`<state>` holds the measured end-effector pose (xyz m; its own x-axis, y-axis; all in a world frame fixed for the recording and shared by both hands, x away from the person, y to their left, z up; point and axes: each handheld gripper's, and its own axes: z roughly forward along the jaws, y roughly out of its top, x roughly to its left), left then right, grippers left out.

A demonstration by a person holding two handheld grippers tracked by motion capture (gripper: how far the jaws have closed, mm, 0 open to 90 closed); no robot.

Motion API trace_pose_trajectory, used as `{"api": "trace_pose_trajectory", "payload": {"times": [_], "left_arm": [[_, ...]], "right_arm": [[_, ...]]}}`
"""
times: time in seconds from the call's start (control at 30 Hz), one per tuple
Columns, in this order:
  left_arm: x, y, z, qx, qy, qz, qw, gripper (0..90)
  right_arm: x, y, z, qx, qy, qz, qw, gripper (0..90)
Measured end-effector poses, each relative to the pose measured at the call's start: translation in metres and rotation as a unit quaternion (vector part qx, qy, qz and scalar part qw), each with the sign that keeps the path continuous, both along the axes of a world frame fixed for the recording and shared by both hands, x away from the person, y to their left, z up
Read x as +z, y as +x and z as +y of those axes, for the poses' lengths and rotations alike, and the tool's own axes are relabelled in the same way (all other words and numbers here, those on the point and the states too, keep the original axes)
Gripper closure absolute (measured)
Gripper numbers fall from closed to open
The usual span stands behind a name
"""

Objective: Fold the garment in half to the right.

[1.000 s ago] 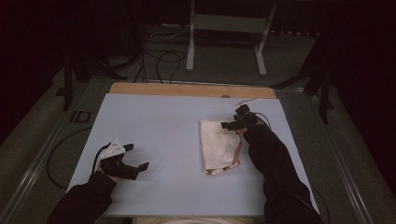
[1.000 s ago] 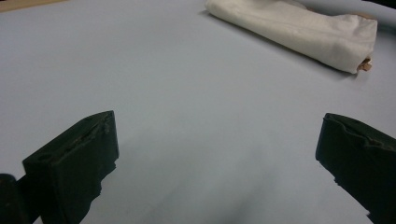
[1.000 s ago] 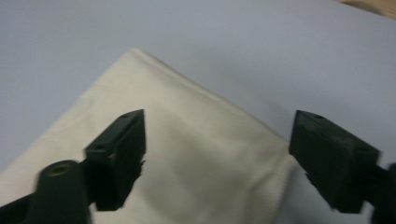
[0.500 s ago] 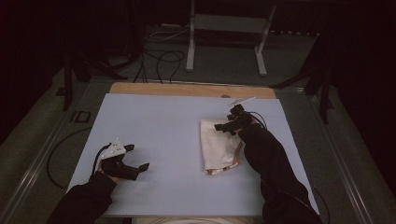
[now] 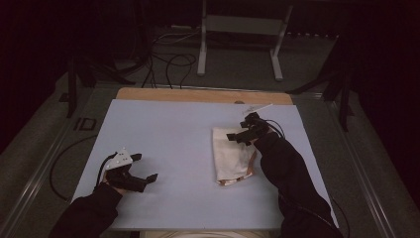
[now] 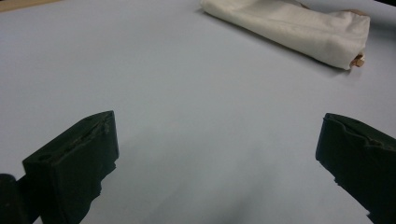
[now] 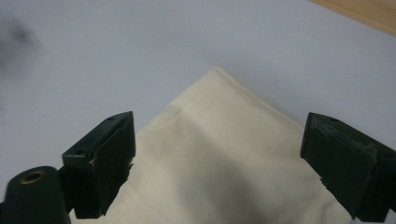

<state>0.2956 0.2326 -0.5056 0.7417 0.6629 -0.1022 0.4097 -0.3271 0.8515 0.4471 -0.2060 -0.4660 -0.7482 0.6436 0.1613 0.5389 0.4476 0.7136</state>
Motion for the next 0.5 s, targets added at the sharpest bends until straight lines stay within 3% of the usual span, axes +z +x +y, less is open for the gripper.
{"api": "trace_pose_trajectory", "payload": {"times": [0.5], "left_arm": [[0.001, 0.0, 0.003, 0.002, 0.004, -0.002, 1.0, 0.3]], "right_arm": [[0.002, -0.028, -0.014, 0.01, 0.008, -0.015, 0.9998, 10.3]]}}
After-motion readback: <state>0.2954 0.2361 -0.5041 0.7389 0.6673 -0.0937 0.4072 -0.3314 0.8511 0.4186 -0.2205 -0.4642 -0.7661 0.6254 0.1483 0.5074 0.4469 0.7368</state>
